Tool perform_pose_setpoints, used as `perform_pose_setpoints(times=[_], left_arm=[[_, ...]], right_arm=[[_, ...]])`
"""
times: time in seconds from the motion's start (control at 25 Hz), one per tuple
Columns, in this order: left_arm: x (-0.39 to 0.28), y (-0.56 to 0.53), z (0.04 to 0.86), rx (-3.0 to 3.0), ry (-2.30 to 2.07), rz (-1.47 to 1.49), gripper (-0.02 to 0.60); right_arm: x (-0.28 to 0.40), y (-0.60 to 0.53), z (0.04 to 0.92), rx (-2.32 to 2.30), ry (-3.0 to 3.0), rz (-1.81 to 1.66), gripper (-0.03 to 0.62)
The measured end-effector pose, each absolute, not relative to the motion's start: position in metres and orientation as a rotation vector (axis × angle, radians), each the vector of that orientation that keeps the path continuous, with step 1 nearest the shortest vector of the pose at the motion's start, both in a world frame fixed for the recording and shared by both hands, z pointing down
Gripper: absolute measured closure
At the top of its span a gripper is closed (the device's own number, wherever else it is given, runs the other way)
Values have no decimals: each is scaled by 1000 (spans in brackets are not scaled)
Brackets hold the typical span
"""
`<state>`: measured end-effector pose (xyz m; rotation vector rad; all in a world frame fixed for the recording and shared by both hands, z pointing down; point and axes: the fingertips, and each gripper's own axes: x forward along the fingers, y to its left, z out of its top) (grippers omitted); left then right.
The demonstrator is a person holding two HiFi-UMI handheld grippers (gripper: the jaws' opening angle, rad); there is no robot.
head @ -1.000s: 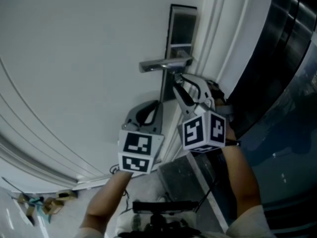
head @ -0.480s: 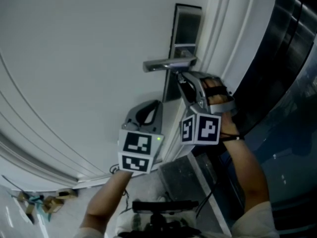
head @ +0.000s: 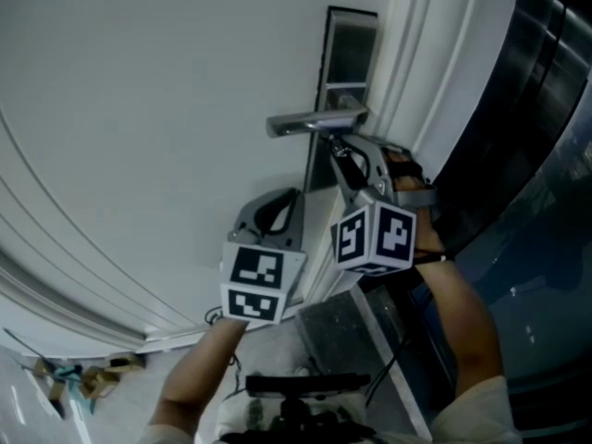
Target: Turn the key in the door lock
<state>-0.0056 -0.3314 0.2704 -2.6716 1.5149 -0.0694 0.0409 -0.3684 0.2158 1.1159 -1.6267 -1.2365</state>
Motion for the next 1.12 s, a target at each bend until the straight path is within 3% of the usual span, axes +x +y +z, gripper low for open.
perform_pose_setpoints(times=[0.88,1.0,1.08,1.12], left_arm=[[-8,-329,268,-2662,1524,-66,555],[-8,-330,268,-2665,1527,-63,555],[-8,-330,267,-2662,1526,-62,555],[-8,-330,267,-2661,1525,-61,555]], right_arm=[[44,-369,206,1355,-2253,-614,488],[48,-371,205,1388,-2439,-371,489],[50,-372,203,1380,-2663,-62,563],[50,-371,201,1378,-2738,50,559]])
